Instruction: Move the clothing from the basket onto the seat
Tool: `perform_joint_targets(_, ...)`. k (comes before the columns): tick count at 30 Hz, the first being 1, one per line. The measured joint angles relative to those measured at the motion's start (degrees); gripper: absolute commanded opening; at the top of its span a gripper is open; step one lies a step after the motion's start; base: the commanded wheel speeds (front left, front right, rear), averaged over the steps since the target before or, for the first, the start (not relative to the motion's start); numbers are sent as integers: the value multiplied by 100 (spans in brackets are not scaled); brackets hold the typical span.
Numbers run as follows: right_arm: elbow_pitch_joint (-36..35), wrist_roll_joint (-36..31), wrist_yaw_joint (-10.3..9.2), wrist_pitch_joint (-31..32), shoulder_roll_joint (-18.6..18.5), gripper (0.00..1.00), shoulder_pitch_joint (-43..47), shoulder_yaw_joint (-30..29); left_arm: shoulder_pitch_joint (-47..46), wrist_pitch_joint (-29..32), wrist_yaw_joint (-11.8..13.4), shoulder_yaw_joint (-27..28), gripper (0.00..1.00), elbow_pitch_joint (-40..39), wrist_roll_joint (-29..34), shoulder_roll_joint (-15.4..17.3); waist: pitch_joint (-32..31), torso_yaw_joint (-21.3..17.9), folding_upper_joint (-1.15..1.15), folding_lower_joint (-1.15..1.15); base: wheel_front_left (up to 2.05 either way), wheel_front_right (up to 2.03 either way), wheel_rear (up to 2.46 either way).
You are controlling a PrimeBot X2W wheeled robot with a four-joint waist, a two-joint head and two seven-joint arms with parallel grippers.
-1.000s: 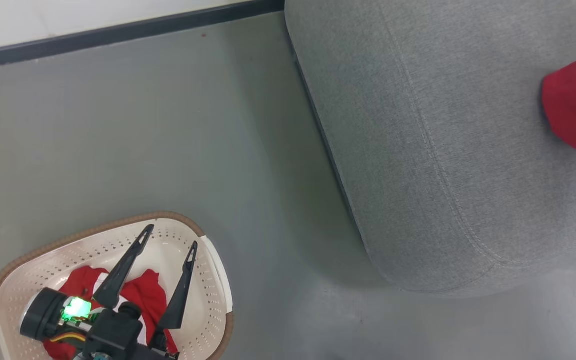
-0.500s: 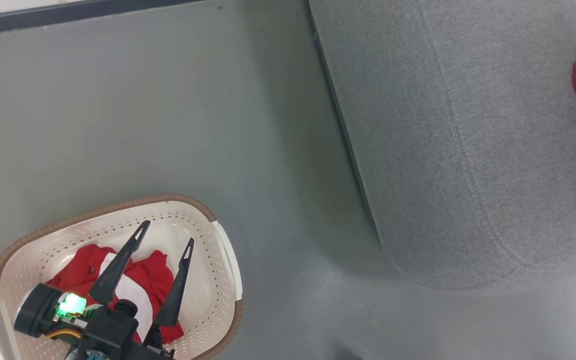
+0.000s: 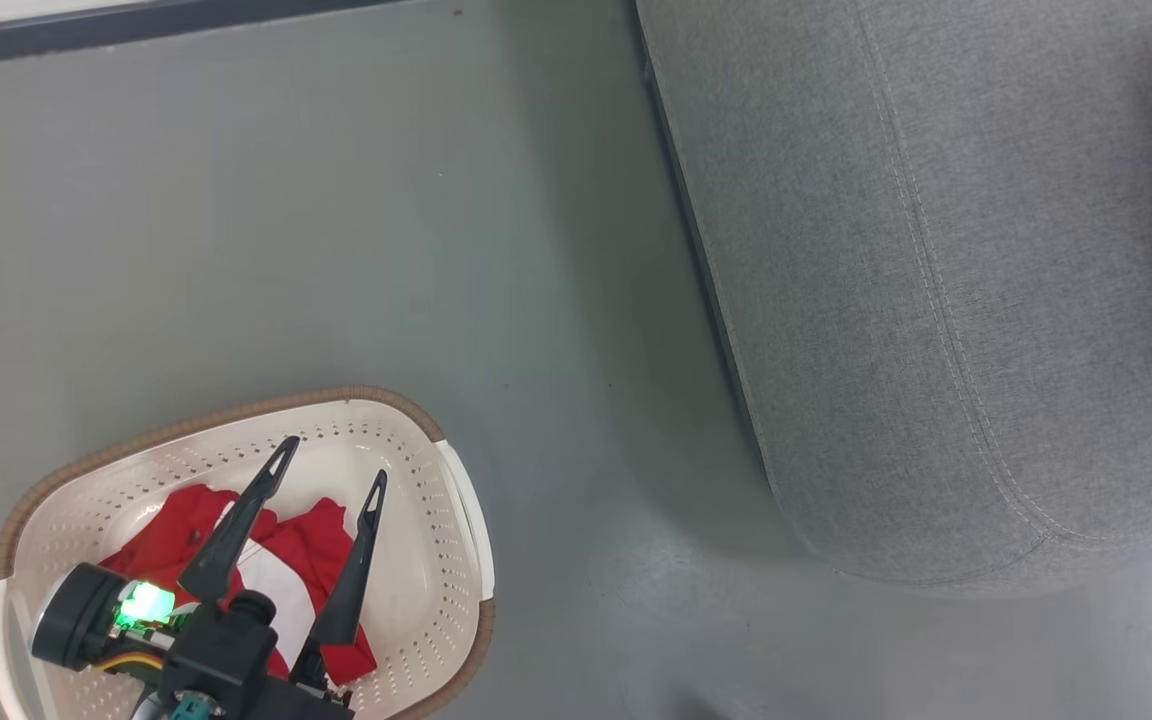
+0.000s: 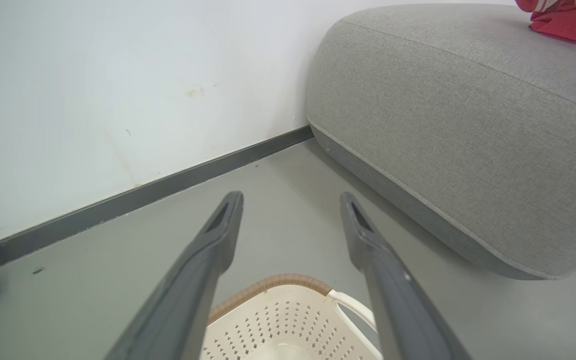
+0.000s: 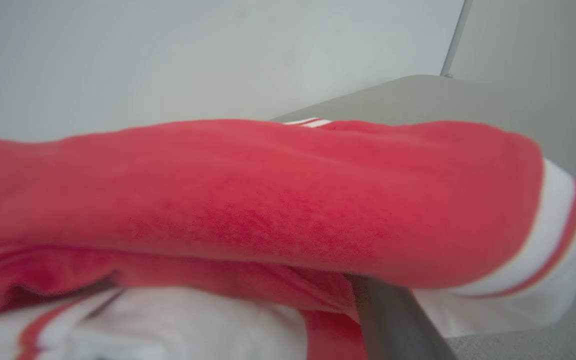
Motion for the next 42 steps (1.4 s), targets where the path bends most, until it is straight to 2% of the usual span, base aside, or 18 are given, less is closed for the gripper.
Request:
perform_joint_targets(11,337,-196,9,0,-13,100,9,188,-2,0,5,-21,100,127,-65,-137,-211,-52,0,0,0,0,0)
perform_joint_targets(21,860,-468,134,82,-108,100,275,509,-5,0,48,-42,100,255,-105,-318,-491,-105,0,-1,0,0,0)
perform_joint_targets(27,1124,-695,247,609,-162,100,270,828,-5,0,49,-65,100,356,-168,-459,-683,-130,-1,-1,0,0,0)
perform_joint_targets(35,1514,-959,303,1553,-140,100,288,1284,-10,0,56,-131,100,527,-207,-637,-916,-82,-1,-1,0,0,0)
perform_joint_targets(42,1546,-1136,353,1972,-48,100,552,1558,-5,0,100,-84,100,678,-255,-726,-1203,-46,-1,-1,0,0,0)
